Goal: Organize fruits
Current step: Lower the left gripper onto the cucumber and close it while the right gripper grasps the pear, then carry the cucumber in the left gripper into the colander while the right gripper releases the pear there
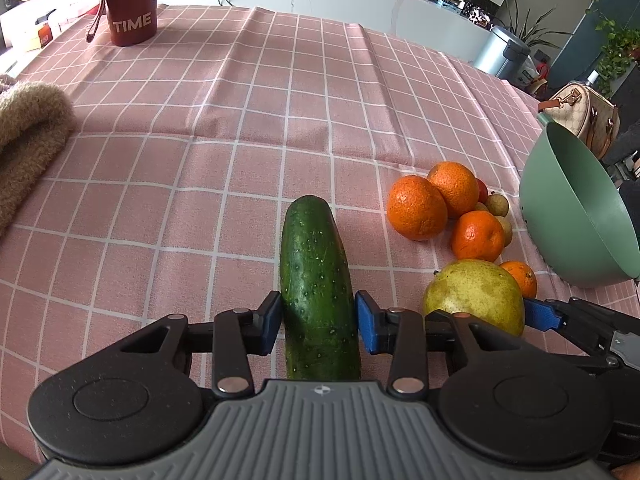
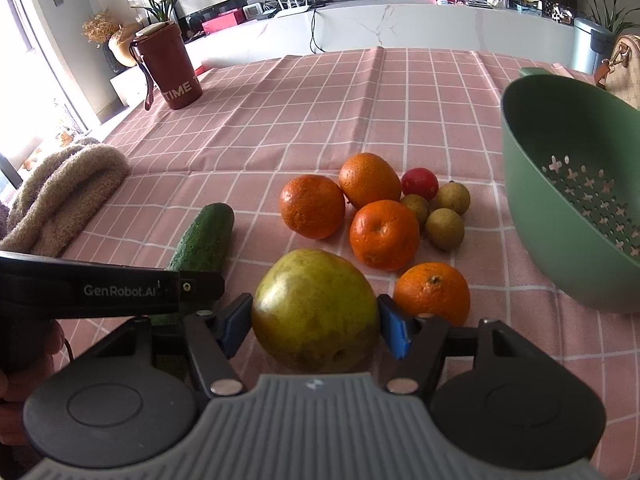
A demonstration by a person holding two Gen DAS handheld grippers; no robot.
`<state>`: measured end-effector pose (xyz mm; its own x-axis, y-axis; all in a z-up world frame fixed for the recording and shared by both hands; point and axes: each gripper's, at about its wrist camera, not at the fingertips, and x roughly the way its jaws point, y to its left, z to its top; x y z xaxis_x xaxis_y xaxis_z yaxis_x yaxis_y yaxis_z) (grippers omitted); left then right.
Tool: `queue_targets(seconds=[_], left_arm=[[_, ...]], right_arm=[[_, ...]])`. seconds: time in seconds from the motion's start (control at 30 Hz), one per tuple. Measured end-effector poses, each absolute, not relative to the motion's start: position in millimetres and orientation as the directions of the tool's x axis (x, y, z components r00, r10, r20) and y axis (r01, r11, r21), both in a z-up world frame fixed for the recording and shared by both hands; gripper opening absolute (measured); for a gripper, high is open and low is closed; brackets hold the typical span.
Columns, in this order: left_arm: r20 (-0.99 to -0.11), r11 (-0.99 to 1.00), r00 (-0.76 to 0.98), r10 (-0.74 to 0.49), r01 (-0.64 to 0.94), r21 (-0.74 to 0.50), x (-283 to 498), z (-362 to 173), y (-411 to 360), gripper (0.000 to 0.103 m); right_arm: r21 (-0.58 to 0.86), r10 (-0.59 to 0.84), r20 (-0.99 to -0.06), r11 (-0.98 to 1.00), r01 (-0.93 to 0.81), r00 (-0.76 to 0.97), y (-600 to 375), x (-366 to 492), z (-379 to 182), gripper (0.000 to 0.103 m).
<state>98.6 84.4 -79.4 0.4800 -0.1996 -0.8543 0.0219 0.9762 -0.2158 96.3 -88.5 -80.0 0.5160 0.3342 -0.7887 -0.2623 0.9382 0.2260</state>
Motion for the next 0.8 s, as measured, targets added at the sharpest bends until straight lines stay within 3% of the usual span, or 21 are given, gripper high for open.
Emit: queue_targets(seconds=[0.5, 0.8], left_arm=[[-0.79, 0.976, 0.58, -0.198, 0.038, -0.217, 73.0, -40.1, 67.9, 0.042], [-0.699, 0.947, 0.644, -0.313, 0.159, -0.278, 72.9, 19.4, 16.9, 0.042]], right_arm=[[0.217, 0.359, -0.74, 0.928, -0.303, 0.569, -98.5, 72.3, -50.1, 0.063], [0.144, 0.292, -0.696, 0.952, -0.271, 0.656, -151.4, 65.4, 0.1, 0.063]])
